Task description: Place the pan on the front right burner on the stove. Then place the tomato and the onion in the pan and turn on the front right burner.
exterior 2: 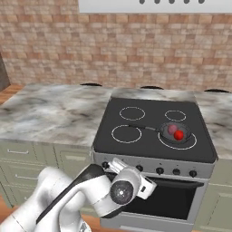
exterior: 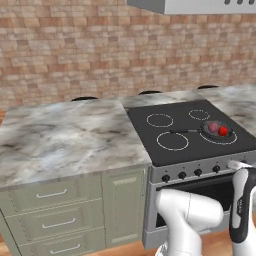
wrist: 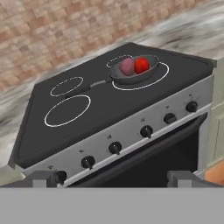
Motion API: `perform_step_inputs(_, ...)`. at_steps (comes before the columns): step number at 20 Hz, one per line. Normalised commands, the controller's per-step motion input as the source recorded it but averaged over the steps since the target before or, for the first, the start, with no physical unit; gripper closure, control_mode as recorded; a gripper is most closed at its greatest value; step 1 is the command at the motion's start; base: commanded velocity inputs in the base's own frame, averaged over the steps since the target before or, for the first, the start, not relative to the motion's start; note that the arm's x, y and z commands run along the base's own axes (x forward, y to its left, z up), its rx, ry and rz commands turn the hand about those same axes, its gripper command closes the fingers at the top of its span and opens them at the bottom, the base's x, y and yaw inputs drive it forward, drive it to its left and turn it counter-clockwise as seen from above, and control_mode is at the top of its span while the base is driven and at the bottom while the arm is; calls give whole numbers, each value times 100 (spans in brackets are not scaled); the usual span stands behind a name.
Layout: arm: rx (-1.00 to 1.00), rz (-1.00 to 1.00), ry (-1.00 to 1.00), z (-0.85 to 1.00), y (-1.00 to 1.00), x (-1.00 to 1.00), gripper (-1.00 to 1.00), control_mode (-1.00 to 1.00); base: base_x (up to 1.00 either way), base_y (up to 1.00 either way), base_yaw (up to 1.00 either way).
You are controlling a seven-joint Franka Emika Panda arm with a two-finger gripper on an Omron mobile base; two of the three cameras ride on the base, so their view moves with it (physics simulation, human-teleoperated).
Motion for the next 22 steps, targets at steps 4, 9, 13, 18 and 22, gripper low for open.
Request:
perform_step_inputs(4,0,5,-10,-15,-4,0,-100,-100,0,0,0)
perform_step_inputs(9,-10,5,-18,-15,-3,0,-100,-100,0,0,0)
perform_step_inputs(13,-9,11,-26,-24,-28,0,-100,-100,0,0,0)
perform_step_inputs(18,-13,13,-22,-35,-25,0,-100,-100,0,0,0)
perform_step_inputs(22,-10,13,-16,-34,-22,0,-100,-100,0,0,0)
